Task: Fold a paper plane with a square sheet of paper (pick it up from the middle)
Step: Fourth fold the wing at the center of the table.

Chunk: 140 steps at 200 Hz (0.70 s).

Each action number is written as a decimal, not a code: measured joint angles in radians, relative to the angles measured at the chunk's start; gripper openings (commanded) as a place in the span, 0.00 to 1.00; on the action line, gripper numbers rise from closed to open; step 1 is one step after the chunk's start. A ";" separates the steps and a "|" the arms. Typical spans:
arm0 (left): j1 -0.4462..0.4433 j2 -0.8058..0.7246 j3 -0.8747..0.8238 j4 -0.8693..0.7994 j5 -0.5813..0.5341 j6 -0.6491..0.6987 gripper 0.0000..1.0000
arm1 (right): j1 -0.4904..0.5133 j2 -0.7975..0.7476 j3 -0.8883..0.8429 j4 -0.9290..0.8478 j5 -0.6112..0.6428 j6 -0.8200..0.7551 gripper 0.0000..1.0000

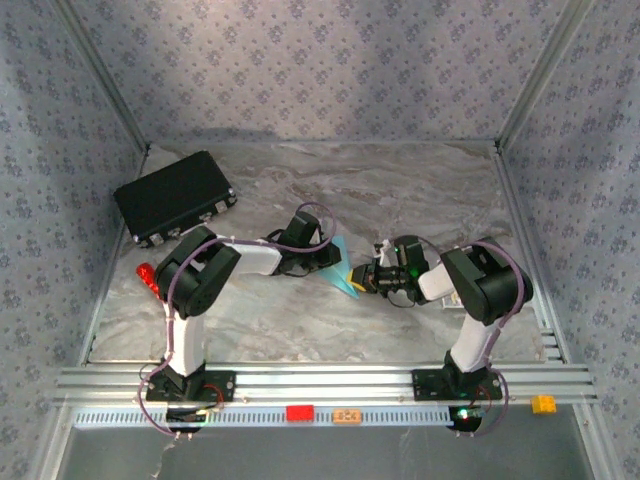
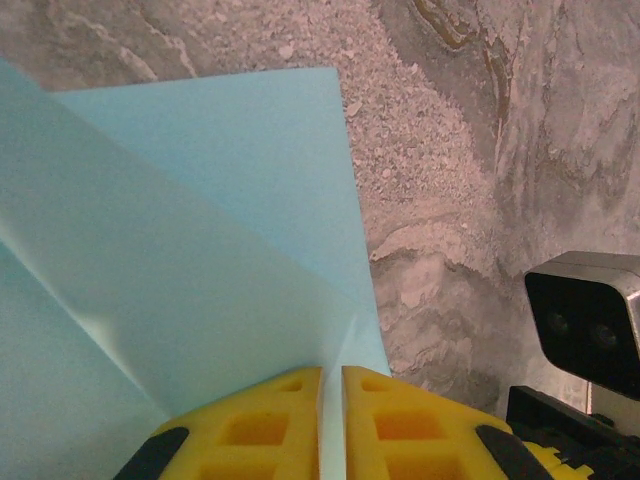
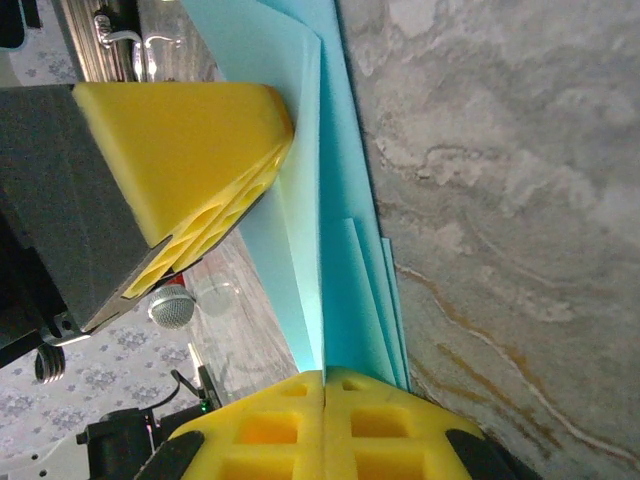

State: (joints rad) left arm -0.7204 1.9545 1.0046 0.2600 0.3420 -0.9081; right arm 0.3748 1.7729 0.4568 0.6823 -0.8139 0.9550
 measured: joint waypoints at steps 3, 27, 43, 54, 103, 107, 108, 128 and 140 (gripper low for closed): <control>0.000 0.000 0.001 -0.002 0.000 0.000 0.12 | 0.001 -0.003 0.002 -0.008 0.002 -0.003 0.09; 0.000 0.005 0.006 -0.004 0.003 0.003 0.12 | 0.008 -0.020 0.011 -0.049 0.018 -0.019 0.12; 0.000 0.009 0.013 -0.009 0.006 0.007 0.12 | 0.013 -0.032 0.016 -0.072 0.031 -0.029 0.15; 0.000 0.012 0.018 -0.012 0.010 0.007 0.12 | 0.016 -0.041 0.018 -0.086 0.038 -0.035 0.16; 0.000 0.017 0.027 -0.026 0.011 0.010 0.11 | 0.021 -0.100 0.019 -0.192 0.076 -0.075 0.18; 0.000 0.017 0.029 -0.027 0.011 0.010 0.11 | 0.021 -0.105 0.019 -0.200 0.080 -0.078 0.18; 0.000 0.017 0.029 -0.027 0.011 0.010 0.11 | 0.021 -0.106 0.019 -0.204 0.081 -0.081 0.18; 0.000 0.019 0.031 -0.027 0.013 0.011 0.11 | 0.024 -0.122 0.029 -0.259 0.096 -0.109 0.18; 0.000 0.019 0.031 -0.027 0.013 0.011 0.11 | 0.030 -0.126 0.041 -0.290 0.107 -0.125 0.18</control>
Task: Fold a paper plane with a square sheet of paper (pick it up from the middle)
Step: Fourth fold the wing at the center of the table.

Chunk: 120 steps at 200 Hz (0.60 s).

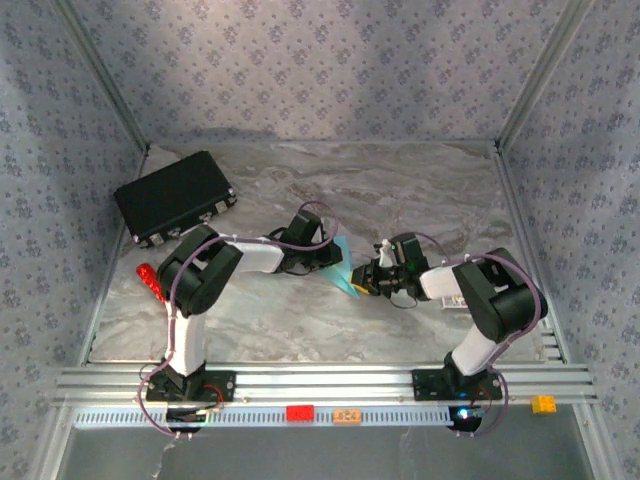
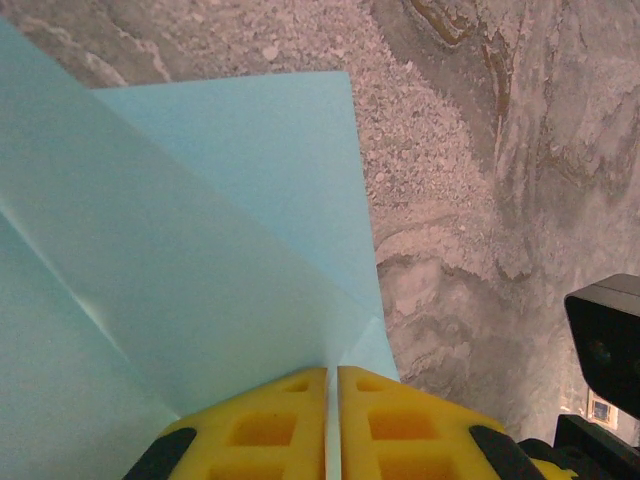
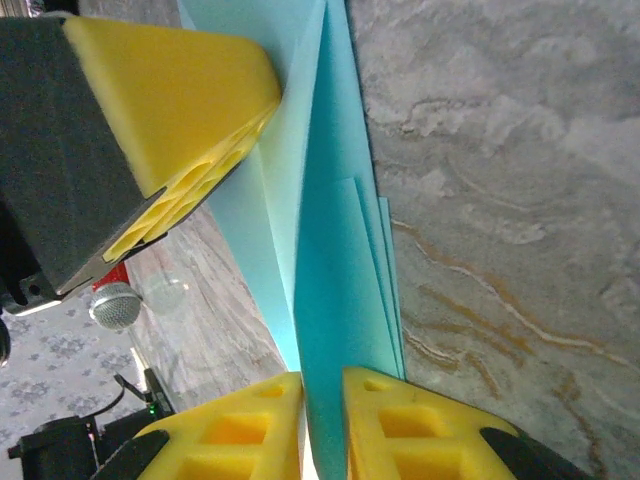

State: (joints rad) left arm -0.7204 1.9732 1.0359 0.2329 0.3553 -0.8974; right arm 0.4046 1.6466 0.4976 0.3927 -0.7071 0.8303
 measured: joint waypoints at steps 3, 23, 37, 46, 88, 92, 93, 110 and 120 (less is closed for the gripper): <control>0.000 0.000 0.000 0.000 0.000 0.000 0.11 | 0.001 -0.001 0.001 -0.005 0.002 -0.003 0.18; 0.000 0.000 0.001 -0.001 0.000 0.000 0.11 | 0.006 -0.008 0.007 -0.032 0.020 -0.022 0.15; 0.000 0.003 0.002 -0.002 0.001 0.000 0.11 | 0.008 -0.010 0.012 -0.051 0.031 -0.035 0.12; 0.000 0.005 0.005 -0.001 0.005 0.000 0.11 | 0.009 -0.010 0.013 -0.056 0.035 -0.039 0.11; 0.000 0.010 0.009 0.000 0.016 0.000 0.10 | 0.010 -0.010 0.014 -0.064 0.041 -0.046 0.13; 0.000 0.010 0.009 0.000 0.016 0.000 0.10 | 0.010 -0.011 0.014 -0.064 0.041 -0.046 0.14; 0.000 0.010 0.009 0.000 0.016 0.000 0.10 | 0.011 -0.011 0.014 -0.064 0.041 -0.046 0.14; 0.000 0.010 0.009 0.002 0.016 0.000 0.10 | 0.011 -0.019 0.014 -0.069 0.040 -0.047 0.17; 0.000 0.011 0.009 0.002 0.016 0.000 0.10 | 0.011 -0.029 0.014 -0.084 0.044 -0.048 0.19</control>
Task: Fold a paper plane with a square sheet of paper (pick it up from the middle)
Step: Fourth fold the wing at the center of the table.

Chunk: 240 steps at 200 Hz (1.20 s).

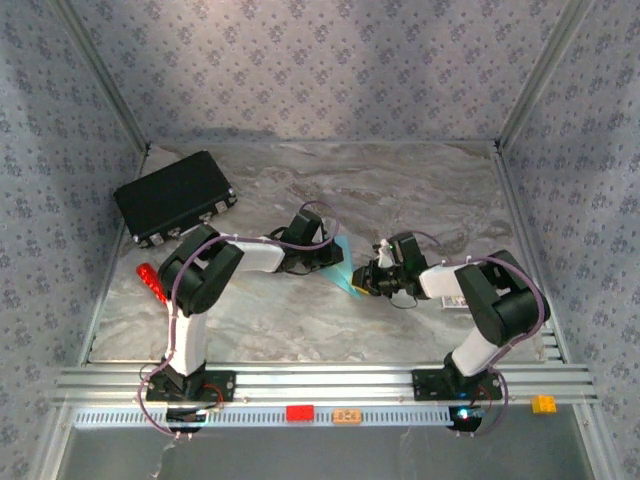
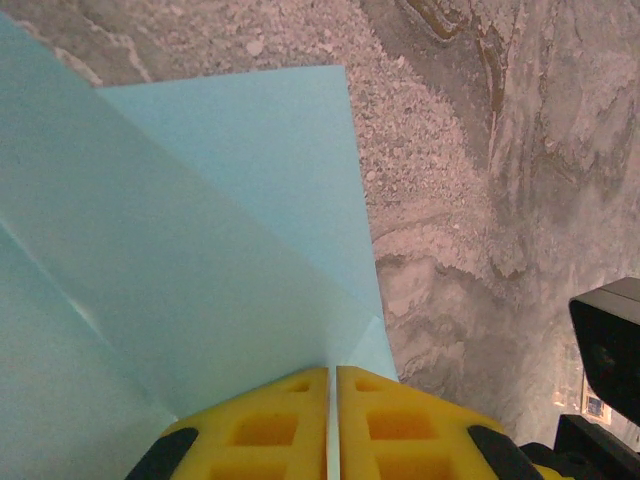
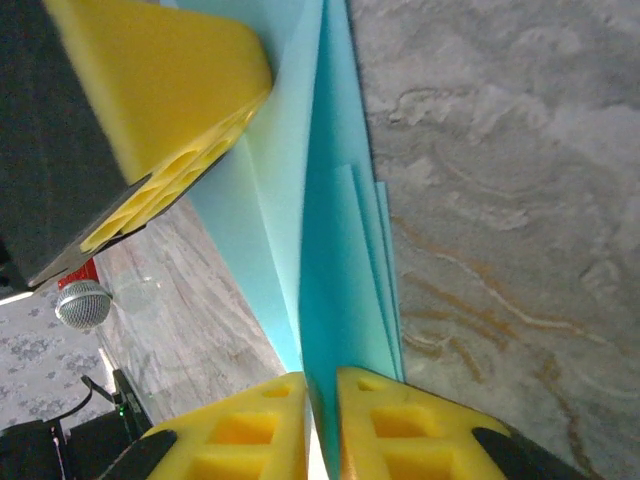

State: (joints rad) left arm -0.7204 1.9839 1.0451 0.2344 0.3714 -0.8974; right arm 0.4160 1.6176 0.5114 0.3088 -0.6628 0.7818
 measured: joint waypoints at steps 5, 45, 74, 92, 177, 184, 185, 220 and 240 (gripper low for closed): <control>0.000 0.000 0.000 0.000 0.000 0.000 0.10 | 0.000 -0.005 0.000 -0.007 0.002 -0.003 0.19; 0.000 0.000 0.000 0.000 0.000 0.000 0.10 | 0.000 -0.034 0.000 -0.064 0.023 -0.023 0.21; 0.000 0.000 0.000 0.000 0.001 0.000 0.10 | -0.001 -0.043 0.000 -0.082 0.031 -0.032 0.18; 0.000 0.000 0.000 0.001 0.003 0.000 0.10 | -0.002 -0.043 0.000 -0.090 0.035 -0.039 0.16; 0.000 0.001 0.000 0.001 0.004 -0.001 0.10 | -0.011 -0.038 -0.011 -0.073 0.028 -0.039 0.13; 0.000 0.001 0.000 0.001 0.004 -0.001 0.10 | -0.012 -0.039 -0.012 -0.073 0.027 -0.039 0.14; 0.000 0.001 0.000 0.001 0.004 -0.001 0.10 | -0.012 -0.040 -0.012 -0.074 0.027 -0.039 0.14; 0.000 0.001 0.000 0.001 0.007 -0.001 0.10 | -0.018 -0.072 -0.026 -0.108 0.032 -0.040 0.15; 0.000 0.001 0.000 0.001 0.007 -0.001 0.10 | -0.022 -0.087 -0.032 -0.129 0.039 -0.043 0.15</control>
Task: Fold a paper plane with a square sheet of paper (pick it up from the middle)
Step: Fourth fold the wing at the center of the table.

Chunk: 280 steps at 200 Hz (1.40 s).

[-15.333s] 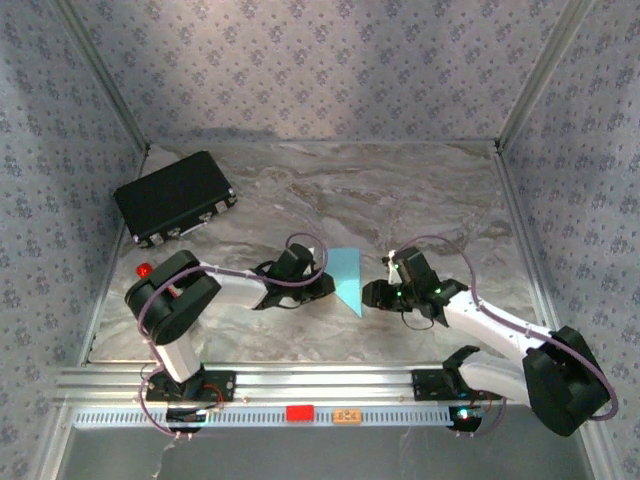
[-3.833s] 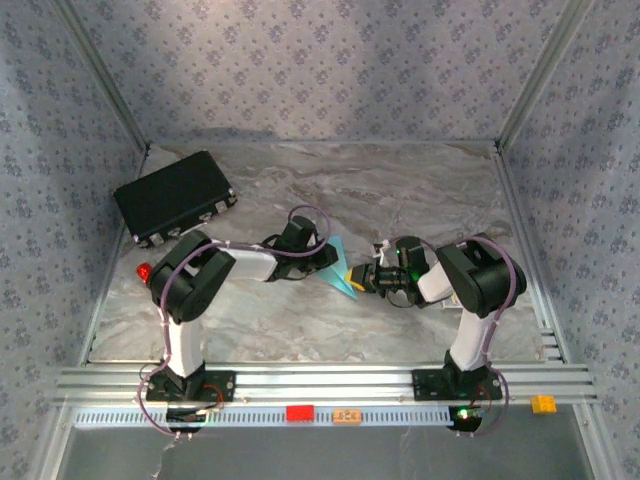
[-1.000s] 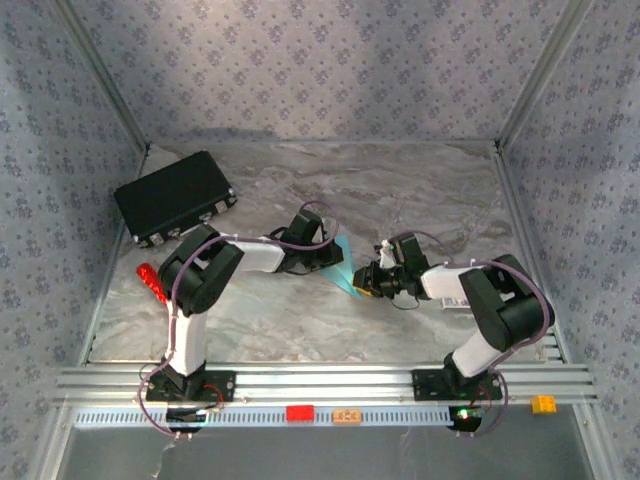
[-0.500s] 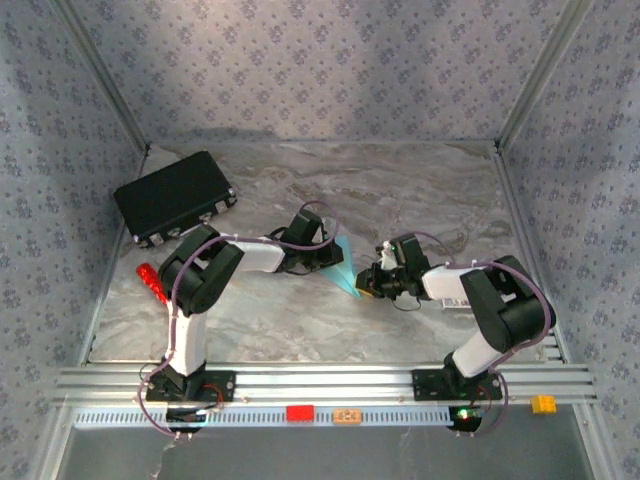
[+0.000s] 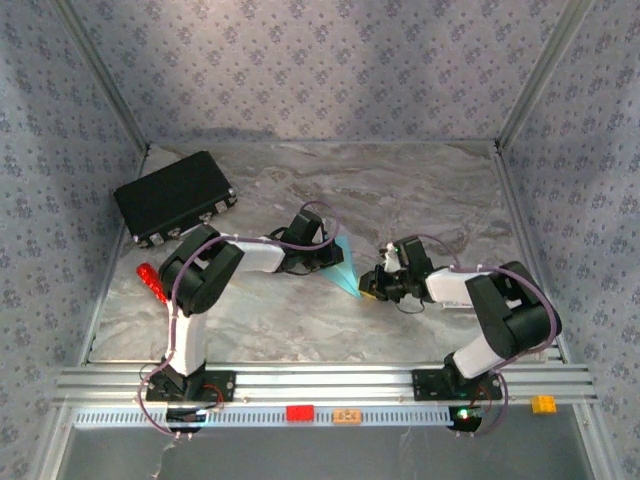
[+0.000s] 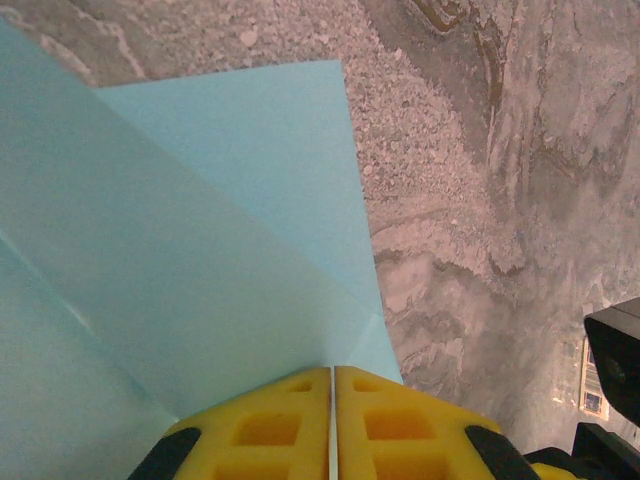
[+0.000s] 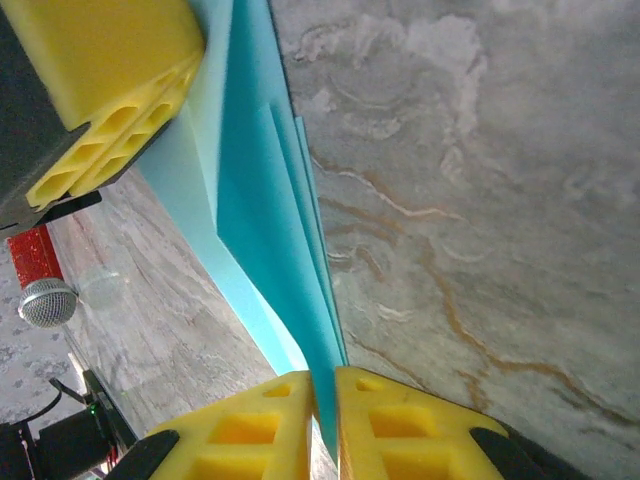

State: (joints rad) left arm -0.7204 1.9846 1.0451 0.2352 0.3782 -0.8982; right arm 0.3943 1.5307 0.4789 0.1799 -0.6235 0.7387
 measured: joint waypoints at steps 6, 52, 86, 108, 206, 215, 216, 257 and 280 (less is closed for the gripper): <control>0.000 0.000 0.000 0.000 0.000 0.000 0.10 | 0.000 -0.002 -0.002 -0.001 0.000 -0.001 0.14; 0.000 0.001 0.000 0.001 0.004 0.000 0.09 | -0.003 0.005 -0.003 -0.003 0.000 -0.007 0.09; 0.000 0.002 0.000 0.001 0.004 0.000 0.09 | -0.004 0.002 -0.003 -0.007 0.001 -0.007 0.12; 0.000 0.002 0.000 0.001 0.004 0.000 0.09 | -0.004 -0.021 -0.003 -0.038 0.008 -0.006 0.15; 0.000 0.003 0.000 0.001 0.004 0.000 0.08 | 0.054 -0.080 0.177 -0.196 0.007 -0.082 0.02; 0.000 0.003 0.000 0.002 0.004 0.000 0.08 | 0.071 -0.056 0.198 -0.203 0.008 -0.097 0.02; 0.000 0.003 0.000 0.002 0.004 0.000 0.08 | 0.072 -0.055 0.200 -0.204 0.008 -0.098 0.02; 0.000 0.004 0.000 0.003 0.008 0.000 0.08 | 0.130 0.042 0.264 -0.251 0.037 -0.140 0.02; 0.000 0.005 0.000 0.005 0.008 -0.001 0.08 | 0.144 0.078 0.292 -0.272 0.057 -0.154 0.02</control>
State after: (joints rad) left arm -0.7200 1.9900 1.0451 0.2401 0.3866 -0.8989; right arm 0.5381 1.6089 0.7708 -0.0925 -0.5663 0.5850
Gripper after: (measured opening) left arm 0.081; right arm 0.052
